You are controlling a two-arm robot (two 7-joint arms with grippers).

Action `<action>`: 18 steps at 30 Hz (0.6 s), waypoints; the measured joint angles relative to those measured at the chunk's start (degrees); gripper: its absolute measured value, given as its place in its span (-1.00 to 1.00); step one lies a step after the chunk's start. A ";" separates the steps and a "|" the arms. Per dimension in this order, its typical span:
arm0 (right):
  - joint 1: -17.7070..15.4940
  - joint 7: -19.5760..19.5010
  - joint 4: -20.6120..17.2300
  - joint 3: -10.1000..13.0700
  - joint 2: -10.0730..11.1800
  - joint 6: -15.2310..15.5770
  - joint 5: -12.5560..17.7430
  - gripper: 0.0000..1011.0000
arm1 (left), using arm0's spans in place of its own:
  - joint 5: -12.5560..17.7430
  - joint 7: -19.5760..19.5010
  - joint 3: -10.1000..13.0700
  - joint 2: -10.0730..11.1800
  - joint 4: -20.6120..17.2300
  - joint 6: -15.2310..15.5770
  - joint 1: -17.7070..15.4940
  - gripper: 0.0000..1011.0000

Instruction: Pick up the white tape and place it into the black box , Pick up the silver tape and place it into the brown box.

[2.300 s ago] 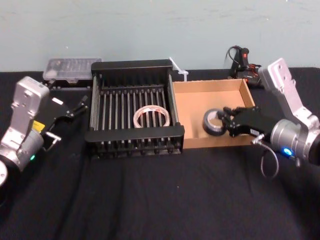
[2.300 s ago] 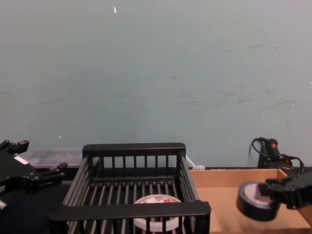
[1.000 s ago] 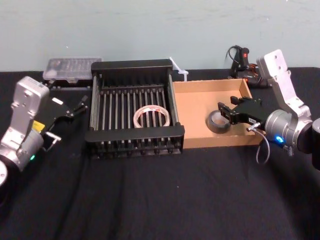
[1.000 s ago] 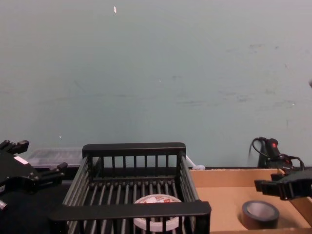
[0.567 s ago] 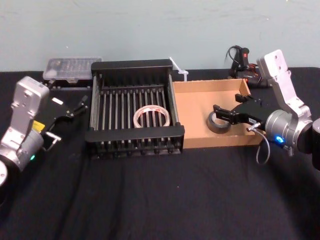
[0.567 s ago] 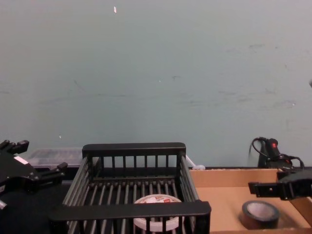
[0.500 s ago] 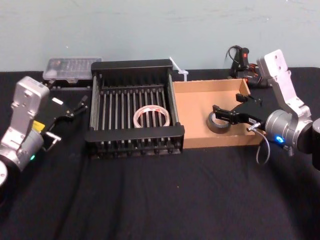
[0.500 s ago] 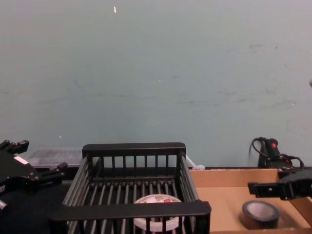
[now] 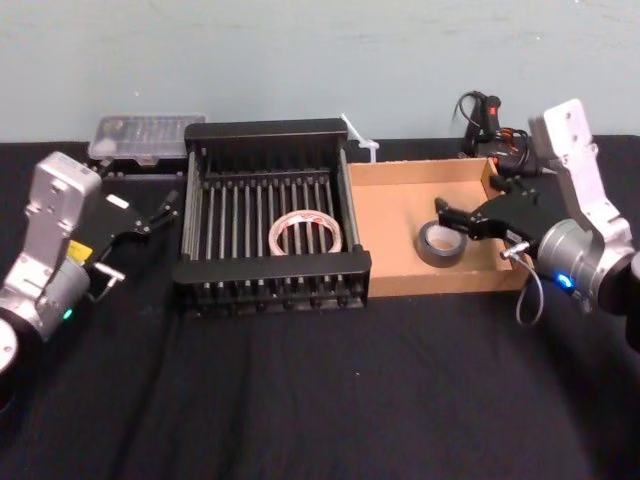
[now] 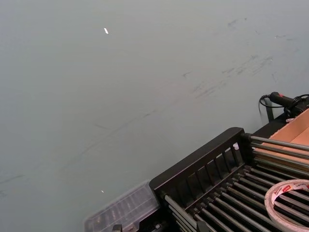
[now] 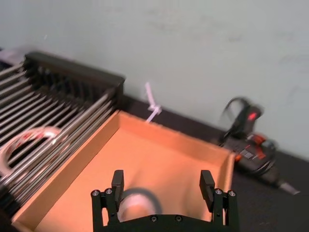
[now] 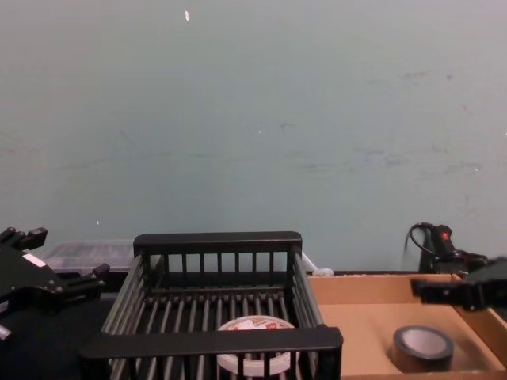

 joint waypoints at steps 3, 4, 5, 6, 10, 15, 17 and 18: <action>-1.85 -3.20 -0.66 0.78 -0.82 -5.49 -2.47 0.98 | 0.00 0.00 0.00 0.00 0.00 0.00 0.00 0.98; -2.28 -4.02 -0.72 0.95 -1.03 -7.05 -3.19 0.98 | 0.00 0.00 0.00 0.00 0.00 0.00 0.00 0.98; -2.60 -4.59 -0.74 1.07 -1.19 -8.13 -3.68 0.98 | 0.00 0.00 0.00 0.00 0.00 0.00 0.00 0.98; -3.09 -5.53 -0.74 1.21 -1.43 -9.90 -4.49 0.98 | 0.00 0.00 0.00 0.00 0.00 0.00 0.00 0.98; -5.17 -9.48 0.17 1.33 -2.41 -17.66 -8.92 0.98 | 0.00 0.00 0.00 0.00 0.00 0.00 0.00 0.98; -6.76 -12.21 1.77 1.37 -3.18 -22.86 -12.19 0.98 | 0.00 0.00 0.00 0.00 0.00 0.00 0.00 0.98; -7.36 -12.69 2.33 1.58 -3.47 -24.00 -12.96 0.98 | 0.00 0.00 0.00 0.00 0.00 0.00 0.00 0.98; -7.52 -12.72 2.42 1.67 -3.56 -24.14 -13.05 0.98 | 0.00 0.00 0.00 0.00 0.00 0.00 -0.01 0.98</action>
